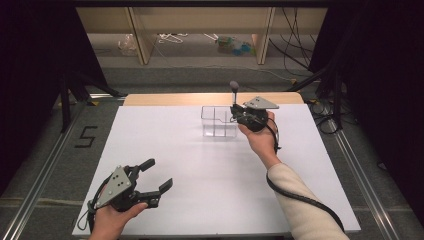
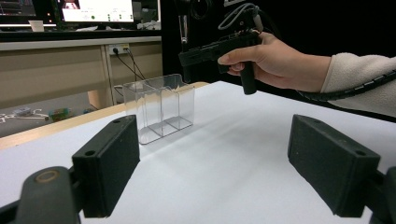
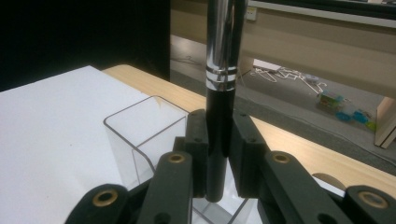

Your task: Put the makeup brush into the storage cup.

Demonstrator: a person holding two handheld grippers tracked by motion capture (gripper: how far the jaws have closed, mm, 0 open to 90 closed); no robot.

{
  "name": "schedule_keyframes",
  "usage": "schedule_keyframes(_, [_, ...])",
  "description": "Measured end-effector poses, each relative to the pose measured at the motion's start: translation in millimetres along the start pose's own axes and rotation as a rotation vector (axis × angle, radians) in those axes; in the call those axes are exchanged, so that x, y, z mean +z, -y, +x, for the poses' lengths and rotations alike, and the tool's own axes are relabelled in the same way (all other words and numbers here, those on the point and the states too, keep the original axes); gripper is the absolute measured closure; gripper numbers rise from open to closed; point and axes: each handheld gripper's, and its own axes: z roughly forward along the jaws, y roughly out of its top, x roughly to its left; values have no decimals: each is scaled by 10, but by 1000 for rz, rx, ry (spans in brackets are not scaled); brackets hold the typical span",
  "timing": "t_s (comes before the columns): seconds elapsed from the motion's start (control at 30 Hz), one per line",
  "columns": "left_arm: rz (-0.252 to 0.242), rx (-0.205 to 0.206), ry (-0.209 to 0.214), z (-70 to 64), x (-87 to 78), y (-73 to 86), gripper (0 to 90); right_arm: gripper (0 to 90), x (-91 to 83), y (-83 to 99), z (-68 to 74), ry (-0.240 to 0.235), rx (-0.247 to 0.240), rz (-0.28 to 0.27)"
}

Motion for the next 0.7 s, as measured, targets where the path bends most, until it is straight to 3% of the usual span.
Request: schedule_keyframes(0.7, [0, -2, 1, 1, -1, 1, 166, 792, 47, 26, -13, 3, -1, 6])
